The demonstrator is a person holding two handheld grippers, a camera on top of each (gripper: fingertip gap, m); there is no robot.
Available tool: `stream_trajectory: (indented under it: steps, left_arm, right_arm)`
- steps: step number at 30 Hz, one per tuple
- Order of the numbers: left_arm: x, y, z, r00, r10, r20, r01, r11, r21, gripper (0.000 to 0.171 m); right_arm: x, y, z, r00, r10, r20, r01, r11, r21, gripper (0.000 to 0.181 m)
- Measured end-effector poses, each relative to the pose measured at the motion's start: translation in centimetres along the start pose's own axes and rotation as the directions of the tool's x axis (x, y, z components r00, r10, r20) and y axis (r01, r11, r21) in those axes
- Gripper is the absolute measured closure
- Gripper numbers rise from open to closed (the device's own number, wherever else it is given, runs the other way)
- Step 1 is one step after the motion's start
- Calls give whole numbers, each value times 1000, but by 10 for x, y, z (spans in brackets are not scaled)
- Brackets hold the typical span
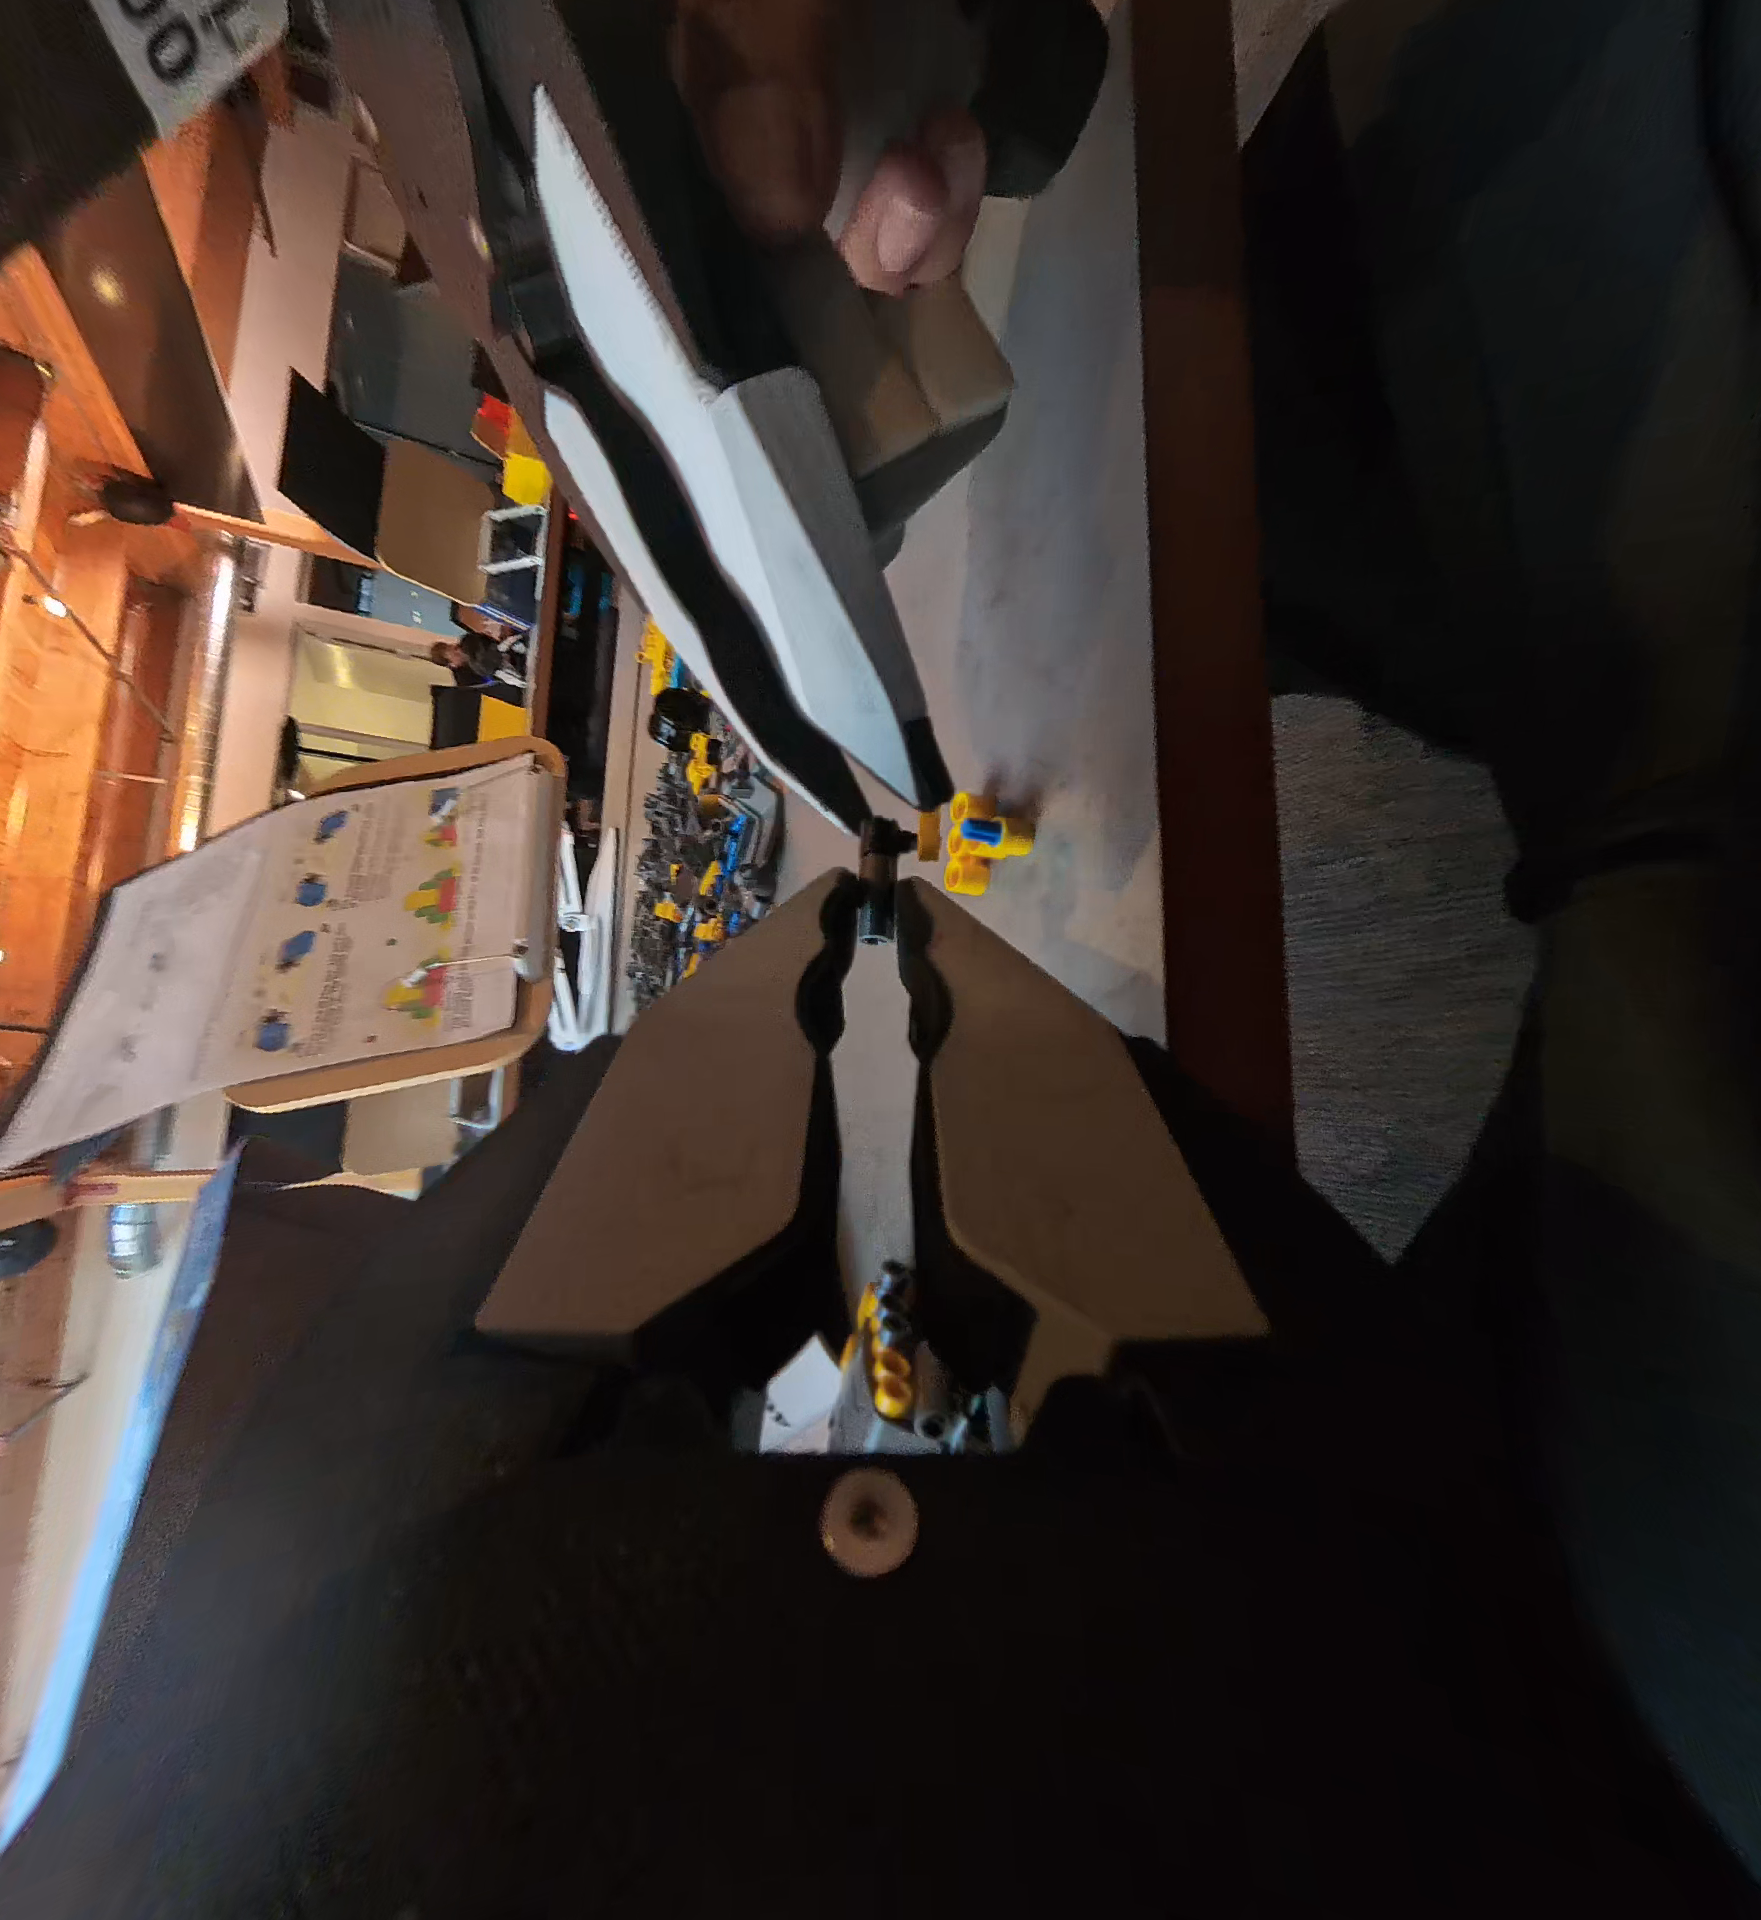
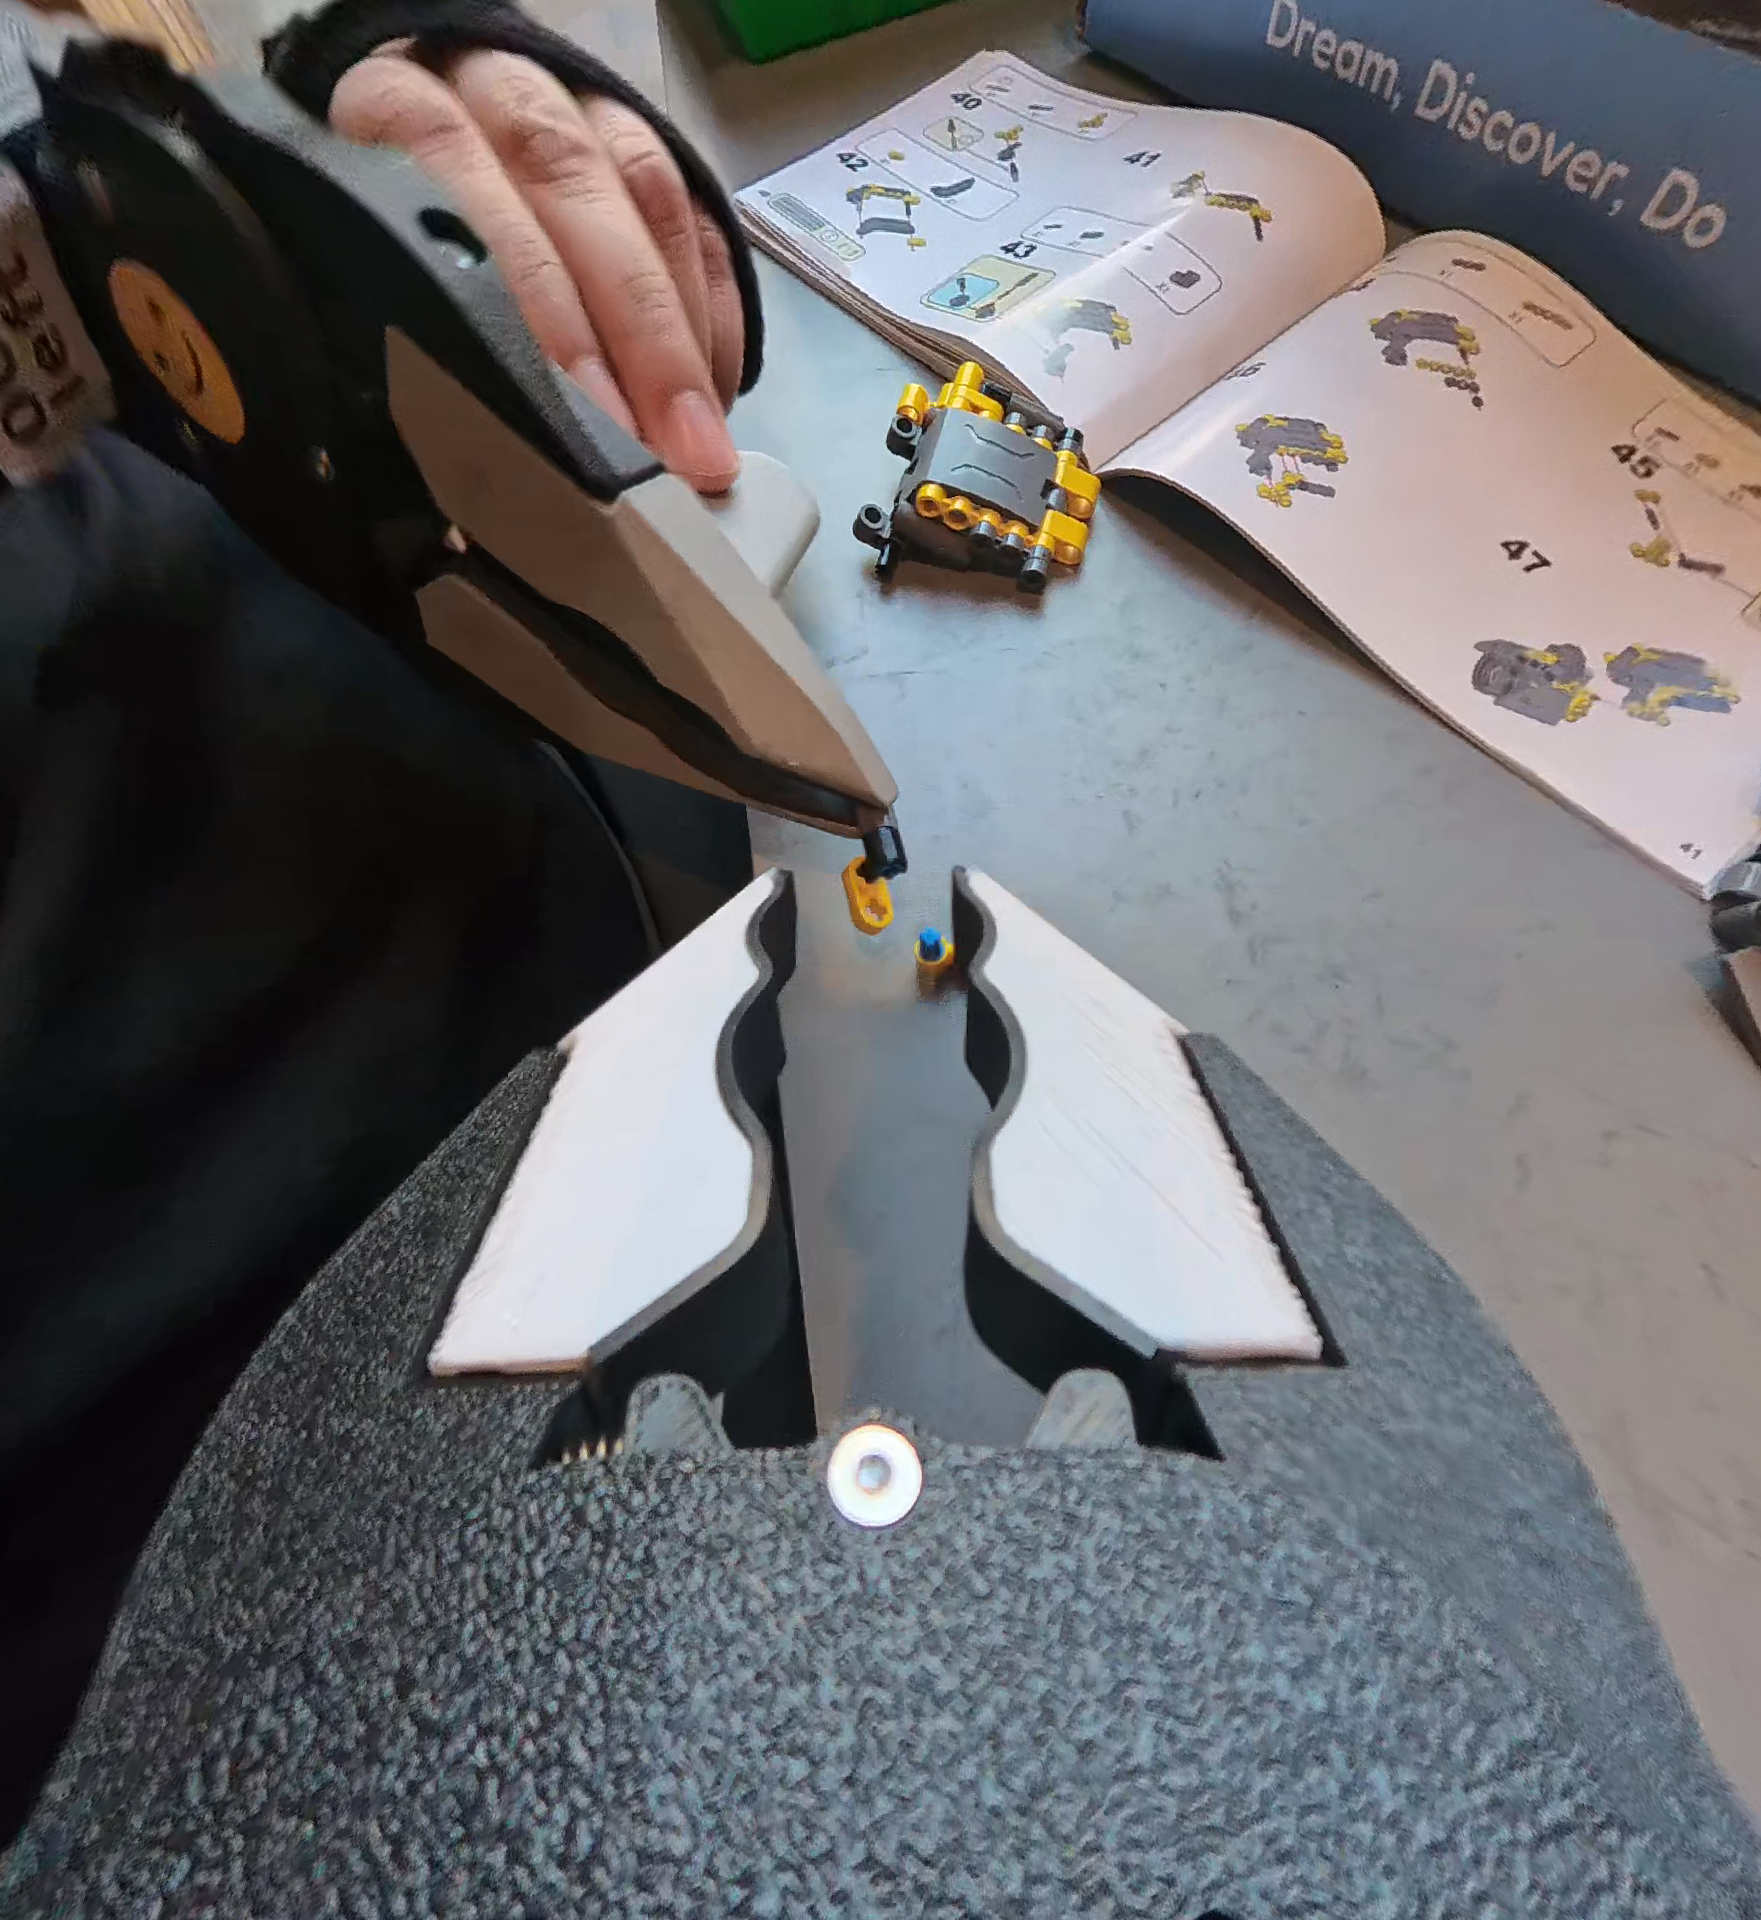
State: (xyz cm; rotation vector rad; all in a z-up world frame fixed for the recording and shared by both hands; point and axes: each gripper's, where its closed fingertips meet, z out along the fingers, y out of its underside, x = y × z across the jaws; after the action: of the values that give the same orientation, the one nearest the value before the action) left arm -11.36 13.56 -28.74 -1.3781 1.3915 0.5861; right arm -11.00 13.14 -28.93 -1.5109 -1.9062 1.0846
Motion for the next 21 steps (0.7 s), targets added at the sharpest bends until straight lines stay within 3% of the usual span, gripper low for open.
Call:
stream_trajectory:
  steps: [4, 9, 15, 21]
  left_arm:
    - [2, 0, -1, 988, -132, -86, 134, 991, 20, 167]
    - [8, -3, -4, 907, -333, -257, 352, 936, 28, 167]
    - [9, -11, -12, 798, -458, -390, 512, 858, 39, 167]
    - [18, -10, -13, 793, -446, -415, 499, 867, 20, 168]
  right_arm:
    - [0, 6, 1, 976, -191, -108, 182, 979, -90, 153]
    - [-4, 5, 3, 860, -466, -209, 423, 880, -218, 160]
    - [-9, 7, 6, 850, -485, -207, 439, 869, -230, 163]
    - [-17, 9, 9, 878, -451, -158, 420, 887, -193, 167]
